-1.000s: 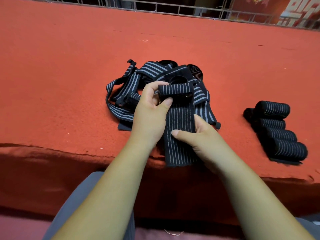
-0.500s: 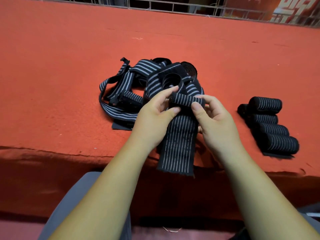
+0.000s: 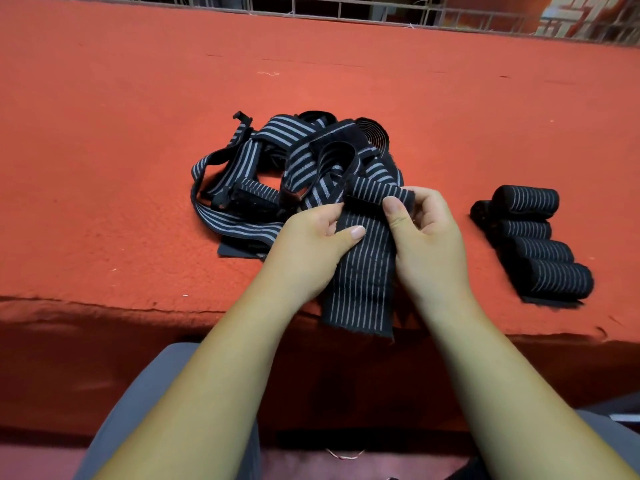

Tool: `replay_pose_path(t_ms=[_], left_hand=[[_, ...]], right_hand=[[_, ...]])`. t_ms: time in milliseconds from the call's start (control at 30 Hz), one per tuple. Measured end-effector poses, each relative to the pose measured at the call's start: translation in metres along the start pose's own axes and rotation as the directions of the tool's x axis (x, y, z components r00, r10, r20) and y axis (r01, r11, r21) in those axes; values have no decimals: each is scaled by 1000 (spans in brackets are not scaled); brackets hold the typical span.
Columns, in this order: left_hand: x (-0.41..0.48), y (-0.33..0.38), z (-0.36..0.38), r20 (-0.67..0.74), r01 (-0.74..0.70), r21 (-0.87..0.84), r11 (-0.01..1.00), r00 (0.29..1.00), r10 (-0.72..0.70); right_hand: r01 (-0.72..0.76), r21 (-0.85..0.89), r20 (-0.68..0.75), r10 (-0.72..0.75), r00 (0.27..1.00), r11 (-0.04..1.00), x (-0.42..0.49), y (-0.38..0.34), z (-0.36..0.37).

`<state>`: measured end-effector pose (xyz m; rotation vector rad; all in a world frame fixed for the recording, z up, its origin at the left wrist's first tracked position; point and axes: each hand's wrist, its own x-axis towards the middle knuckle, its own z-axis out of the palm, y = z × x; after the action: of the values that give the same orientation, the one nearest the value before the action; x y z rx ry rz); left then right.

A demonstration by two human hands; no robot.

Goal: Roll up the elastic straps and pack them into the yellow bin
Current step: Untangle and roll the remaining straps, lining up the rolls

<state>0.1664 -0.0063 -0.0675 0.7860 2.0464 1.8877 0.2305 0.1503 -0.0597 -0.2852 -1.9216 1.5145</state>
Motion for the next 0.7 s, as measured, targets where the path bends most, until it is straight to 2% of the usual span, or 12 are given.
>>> replay_pose_path(t_ms=[100,233,433,600,700], left_hand=[[1,-2,-5,26,2,26,1000,1000,-2],[3,-1,-14,70,20,-7,1000,997,-20],[4,0,-26,76,56,-53,997,996,-52],[3,0,-26,46,90,-54,994,995,-87],[3,1,-20,43,93,-60,994,995,-91]], right_hand=[[4,-9,22,-4,1000,1000,-1,1,-1],[49,-67,92,-42,995,997,0,0,-6],[81,-66,176,-69,982,994,-1,-1,-7],[110,-78,198,-92,976,991,-4,4,-2],[121,-107,151,-104,983,987,-6,8,3]])
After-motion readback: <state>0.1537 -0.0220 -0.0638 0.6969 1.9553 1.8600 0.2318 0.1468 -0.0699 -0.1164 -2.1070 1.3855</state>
